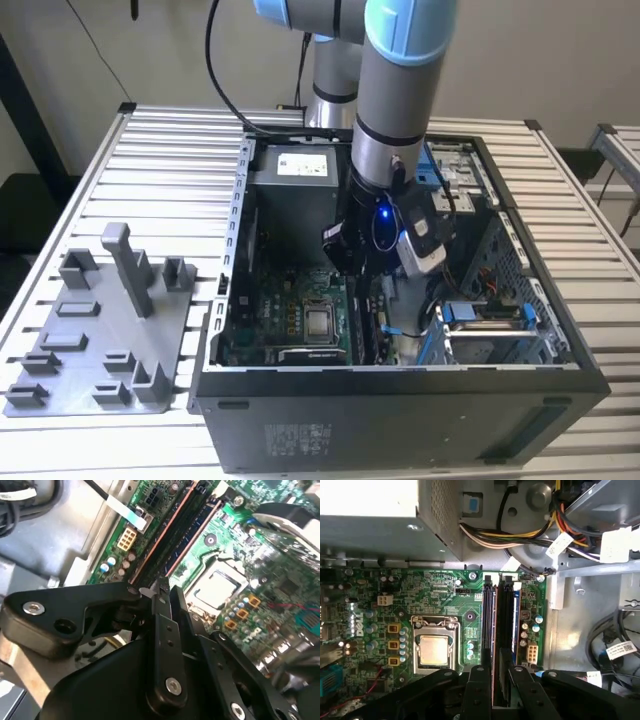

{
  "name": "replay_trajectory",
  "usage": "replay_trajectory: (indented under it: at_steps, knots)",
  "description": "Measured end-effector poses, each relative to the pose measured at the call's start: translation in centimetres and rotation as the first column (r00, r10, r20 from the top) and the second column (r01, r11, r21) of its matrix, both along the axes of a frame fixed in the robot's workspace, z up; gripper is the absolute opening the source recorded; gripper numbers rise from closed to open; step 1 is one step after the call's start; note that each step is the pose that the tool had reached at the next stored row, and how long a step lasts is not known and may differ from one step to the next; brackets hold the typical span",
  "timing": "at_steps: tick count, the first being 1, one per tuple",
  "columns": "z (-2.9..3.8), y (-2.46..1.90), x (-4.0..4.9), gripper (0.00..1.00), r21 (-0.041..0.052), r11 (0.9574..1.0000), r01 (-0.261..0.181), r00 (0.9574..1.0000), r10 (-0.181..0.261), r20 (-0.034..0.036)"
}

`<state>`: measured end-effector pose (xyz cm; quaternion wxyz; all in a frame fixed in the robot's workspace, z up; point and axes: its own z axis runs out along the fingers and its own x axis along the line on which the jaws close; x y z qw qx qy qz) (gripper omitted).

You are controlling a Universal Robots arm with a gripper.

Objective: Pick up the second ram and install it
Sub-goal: 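Insert the second ram into the second slot, then press down the second ram until it locks into place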

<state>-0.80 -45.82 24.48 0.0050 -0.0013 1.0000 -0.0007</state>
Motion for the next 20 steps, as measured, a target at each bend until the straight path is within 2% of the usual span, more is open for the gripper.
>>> replay_trajectory:
  at_steps: [4,6,20]
  knots:
    - [0.07,-0.01,0.00,0.20,-0.0003,1.0000,0.000,1.0000,0.000,-0.0001]
    - [0.09,-0.01,0.00,0.11,-0.0003,1.0000,0.000,1.0000,0.000,-0.0001]
    - [0.27,-0.01,0.00,0.11,-0.0009,1.0000,0.000,1.0000,0.000,-0.0001]
